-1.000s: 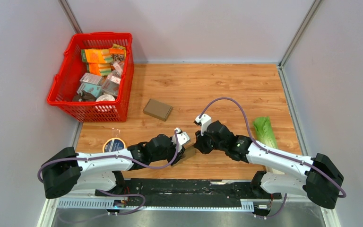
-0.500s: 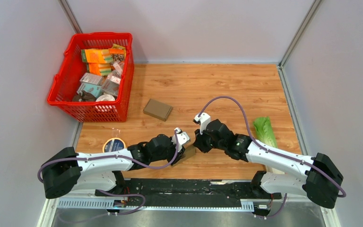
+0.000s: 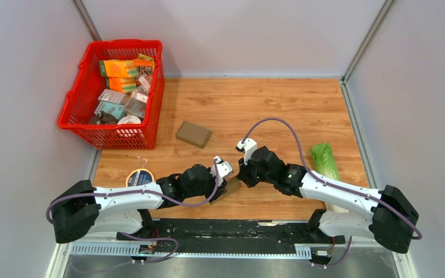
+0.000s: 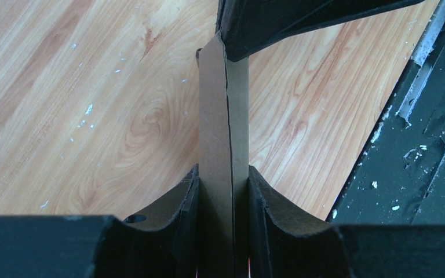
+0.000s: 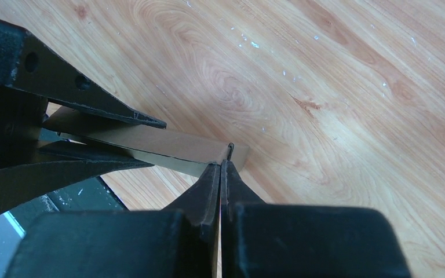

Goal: Fold the paper box

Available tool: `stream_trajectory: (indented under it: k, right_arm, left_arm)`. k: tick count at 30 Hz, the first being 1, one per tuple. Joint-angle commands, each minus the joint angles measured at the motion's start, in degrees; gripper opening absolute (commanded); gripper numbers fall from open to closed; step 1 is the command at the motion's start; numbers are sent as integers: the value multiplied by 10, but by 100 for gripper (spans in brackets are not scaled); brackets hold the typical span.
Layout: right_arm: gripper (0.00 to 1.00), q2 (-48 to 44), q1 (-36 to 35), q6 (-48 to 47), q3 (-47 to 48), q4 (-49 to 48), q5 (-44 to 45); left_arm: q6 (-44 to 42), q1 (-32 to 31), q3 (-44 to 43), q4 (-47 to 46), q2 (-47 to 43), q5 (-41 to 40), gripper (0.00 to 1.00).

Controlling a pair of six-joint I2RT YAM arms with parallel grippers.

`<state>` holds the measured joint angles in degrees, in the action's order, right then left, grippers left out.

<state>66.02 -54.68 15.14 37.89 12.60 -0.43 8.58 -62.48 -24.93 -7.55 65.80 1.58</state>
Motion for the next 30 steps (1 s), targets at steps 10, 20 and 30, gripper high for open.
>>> stream_trajectory:
  k: [10,20,30]
  right_arm:
    - [0,-17,-6,23,-79,-111,64]
    - [3,-70,-31,57,-42,-2,131]
    - [33,-126,1,200,17,98,67]
  left_arm:
    - [0,-3,1,23,13,26,6]
    - [-1,-3,-3,29,15,24,6]
    - [0,-3,-1,29,9,23,6]
